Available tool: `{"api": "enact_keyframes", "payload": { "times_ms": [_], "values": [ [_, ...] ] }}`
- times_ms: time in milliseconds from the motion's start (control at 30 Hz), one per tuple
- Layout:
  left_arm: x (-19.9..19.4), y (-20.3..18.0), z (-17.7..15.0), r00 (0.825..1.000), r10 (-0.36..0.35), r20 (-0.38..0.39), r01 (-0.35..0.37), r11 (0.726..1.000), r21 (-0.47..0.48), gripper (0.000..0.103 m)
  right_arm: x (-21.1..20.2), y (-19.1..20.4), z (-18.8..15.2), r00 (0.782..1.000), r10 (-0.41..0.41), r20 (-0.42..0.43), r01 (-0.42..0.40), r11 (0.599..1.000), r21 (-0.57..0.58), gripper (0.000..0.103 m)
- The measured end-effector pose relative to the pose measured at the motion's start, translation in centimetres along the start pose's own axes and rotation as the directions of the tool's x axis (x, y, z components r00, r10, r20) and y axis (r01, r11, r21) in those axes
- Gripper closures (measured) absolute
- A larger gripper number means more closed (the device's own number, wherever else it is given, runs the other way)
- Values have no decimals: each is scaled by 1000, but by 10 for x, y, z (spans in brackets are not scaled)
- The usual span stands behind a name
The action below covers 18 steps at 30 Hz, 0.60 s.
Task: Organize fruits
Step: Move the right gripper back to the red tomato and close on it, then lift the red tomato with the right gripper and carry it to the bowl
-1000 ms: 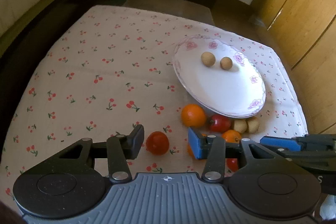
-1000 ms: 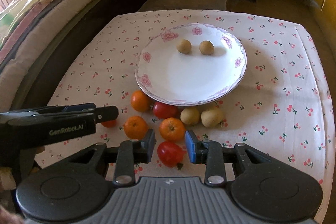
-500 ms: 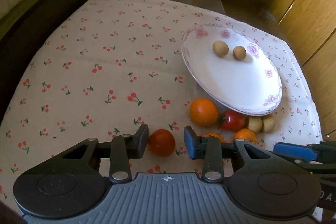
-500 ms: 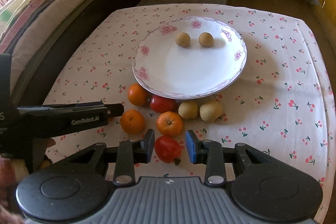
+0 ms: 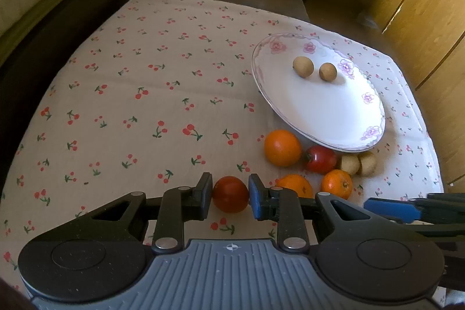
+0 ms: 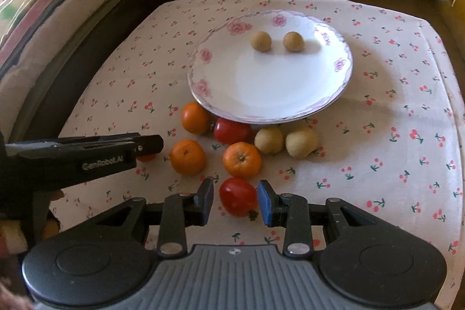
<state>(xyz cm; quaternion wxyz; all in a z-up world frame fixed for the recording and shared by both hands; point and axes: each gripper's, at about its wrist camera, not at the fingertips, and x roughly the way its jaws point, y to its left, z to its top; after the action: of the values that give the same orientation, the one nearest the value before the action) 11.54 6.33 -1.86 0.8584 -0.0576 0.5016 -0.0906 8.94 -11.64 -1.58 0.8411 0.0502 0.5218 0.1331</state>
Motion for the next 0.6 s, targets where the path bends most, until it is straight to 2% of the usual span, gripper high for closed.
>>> {"api": "enact_keyframes", "payload": {
  "times_ms": [200, 367, 467, 600],
  "values": [
    [0, -3, -3, 1000, -13, -13, 13, 1000, 10, 68, 15, -1, -1, 1000, -13, -28, 13, 1000, -13, 64],
    [1, -5, -6, 1000, -16, -21, 16, 1000, 20, 68, 18, 4, -1, 1000, -26, -10, 25, 999, -48, 64],
    [3, -4, -7, 1000, -15, -27, 16, 1000, 22, 68, 18, 9, -2, 999, -40, -11, 40, 997, -71, 69],
    [3, -5, -9, 1000, -9, -29, 10, 999, 30, 68, 14, 8, -6, 999, -46, -8, 45, 997, -67, 70]
  ]
}}
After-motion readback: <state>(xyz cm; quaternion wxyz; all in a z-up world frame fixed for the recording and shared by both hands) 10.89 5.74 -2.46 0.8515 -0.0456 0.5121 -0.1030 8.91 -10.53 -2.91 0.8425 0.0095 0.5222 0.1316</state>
